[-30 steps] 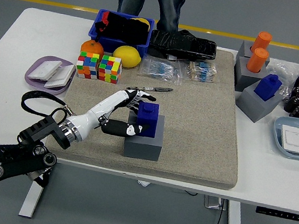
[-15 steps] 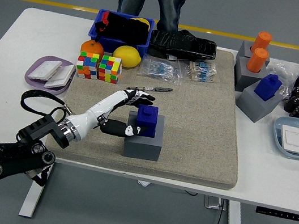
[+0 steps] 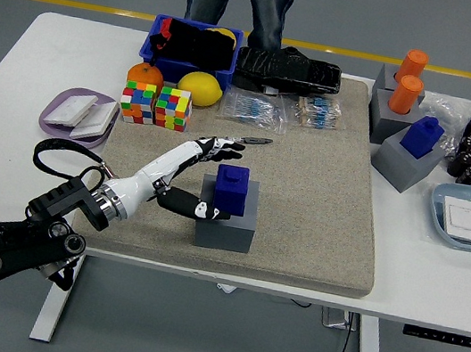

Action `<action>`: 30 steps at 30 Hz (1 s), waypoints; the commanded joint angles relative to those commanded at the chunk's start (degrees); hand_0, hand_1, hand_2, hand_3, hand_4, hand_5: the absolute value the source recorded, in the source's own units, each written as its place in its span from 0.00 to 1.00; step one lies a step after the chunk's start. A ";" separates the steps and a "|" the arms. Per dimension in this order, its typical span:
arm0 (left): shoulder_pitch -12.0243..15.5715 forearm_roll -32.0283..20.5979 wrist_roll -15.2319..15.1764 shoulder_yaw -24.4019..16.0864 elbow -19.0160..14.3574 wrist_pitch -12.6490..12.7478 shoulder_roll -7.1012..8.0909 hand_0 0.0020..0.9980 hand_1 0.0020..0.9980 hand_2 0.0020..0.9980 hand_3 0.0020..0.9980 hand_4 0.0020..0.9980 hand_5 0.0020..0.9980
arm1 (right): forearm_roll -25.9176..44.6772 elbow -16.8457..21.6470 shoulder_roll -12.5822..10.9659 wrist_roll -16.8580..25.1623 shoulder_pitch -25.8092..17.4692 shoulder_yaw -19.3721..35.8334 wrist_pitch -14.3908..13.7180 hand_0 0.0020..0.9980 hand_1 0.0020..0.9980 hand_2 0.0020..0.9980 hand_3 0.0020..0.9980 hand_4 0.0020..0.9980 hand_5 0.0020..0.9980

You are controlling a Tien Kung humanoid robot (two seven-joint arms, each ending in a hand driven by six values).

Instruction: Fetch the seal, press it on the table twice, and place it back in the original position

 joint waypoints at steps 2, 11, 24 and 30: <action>0.04 -0.23 0.04 -0.37 -0.19 -0.24 0.07 0.88 0.92 0.89 0.90 1.00 0.07 | 0.01 0.00 -0.02 0.00 -0.03 0.02 0.01 0.79 0.70 0.67 0.65 0.82 0.46; 0.71 -2.27 0.41 -3.84 -1.99 -1.92 0.90 0.88 0.92 0.89 0.90 1.00 0.08 | -0.09 -0.04 0.11 -0.06 -0.06 0.11 0.03 0.79 0.70 0.67 0.65 0.82 0.46; 2.17 -5.40 -0.51 -11.72 -2.16 -1.86 2.35 0.87 0.90 0.88 0.89 1.00 0.16 | -0.07 -0.11 0.08 -0.10 -0.11 -0.24 0.02 0.79 0.70 0.67 0.65 0.82 0.46; 2.80 -6.36 -1.85 -14.13 2.25 1.45 2.49 0.84 0.84 0.85 0.86 1.00 0.16 | -0.08 -0.15 0.02 -0.10 -0.30 -0.13 -0.10 0.79 0.70 0.67 0.65 0.82 0.46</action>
